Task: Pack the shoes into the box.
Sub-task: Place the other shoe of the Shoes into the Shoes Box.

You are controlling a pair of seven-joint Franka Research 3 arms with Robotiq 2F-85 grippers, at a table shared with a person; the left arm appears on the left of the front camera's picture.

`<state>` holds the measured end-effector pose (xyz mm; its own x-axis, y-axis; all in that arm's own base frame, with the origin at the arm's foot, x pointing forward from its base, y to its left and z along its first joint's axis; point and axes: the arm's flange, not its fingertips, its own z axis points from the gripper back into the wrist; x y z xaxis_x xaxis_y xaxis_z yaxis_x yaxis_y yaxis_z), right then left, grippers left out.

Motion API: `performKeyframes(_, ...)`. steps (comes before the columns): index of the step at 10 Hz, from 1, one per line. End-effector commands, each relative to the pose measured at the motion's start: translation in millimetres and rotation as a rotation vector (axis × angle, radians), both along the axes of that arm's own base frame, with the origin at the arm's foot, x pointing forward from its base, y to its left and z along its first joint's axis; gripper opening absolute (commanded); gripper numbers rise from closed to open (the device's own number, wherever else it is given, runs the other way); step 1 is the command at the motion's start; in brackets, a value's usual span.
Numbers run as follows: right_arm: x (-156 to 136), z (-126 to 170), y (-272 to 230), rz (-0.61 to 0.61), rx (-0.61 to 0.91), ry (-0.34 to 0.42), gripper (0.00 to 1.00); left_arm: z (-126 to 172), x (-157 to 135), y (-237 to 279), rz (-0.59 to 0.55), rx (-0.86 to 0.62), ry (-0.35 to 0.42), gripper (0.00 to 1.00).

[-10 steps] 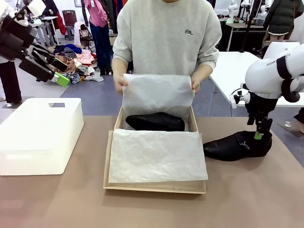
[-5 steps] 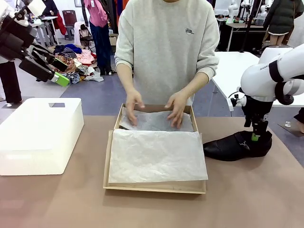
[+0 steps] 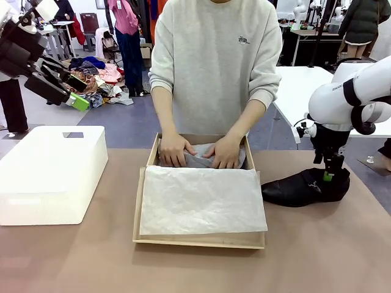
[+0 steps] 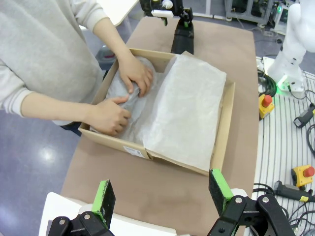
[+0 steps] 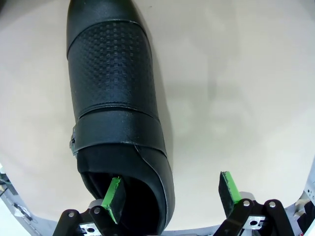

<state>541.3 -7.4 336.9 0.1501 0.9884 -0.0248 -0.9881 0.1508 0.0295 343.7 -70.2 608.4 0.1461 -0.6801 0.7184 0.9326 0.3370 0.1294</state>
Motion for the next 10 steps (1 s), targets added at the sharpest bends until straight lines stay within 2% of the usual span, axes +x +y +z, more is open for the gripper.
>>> performKeyframes(1,4.9,-5.8,-2.9,0.022,0.043,0.003,1.00,0.0,0.2,0.2,-0.015,-0.012,-0.004,1.00)
performKeyframes(3,4.6,-11.9,-3.6,0.027,0.060,0.052,1.00,0.0,0.2,0.2,-0.015,-0.012,-0.004,1.00)
performKeyframes(4,4.8,-12.9,-3.4,0.032,0.055,0.088,0.82,0.0,0.2,0.2,-0.015,-0.012,-0.004,1.00)
performKeyframes(8,8.1,-12.7,-7.2,0.034,0.084,0.120,0.07,0.0,0.2,0.2,-0.015,-0.012,-0.004,1.00)
performKeyframes(9,8.9,-12.9,-8.0,0.032,0.086,0.123,0.00,0.0,0.2,0.2,-0.015,-0.012,-0.004,1.00)
performKeyframes(10,10.0,-13.1,-9.7,0.035,0.098,0.132,0.00,0.0,0.2,0.2,-0.015,-0.012,-0.004,1.00)
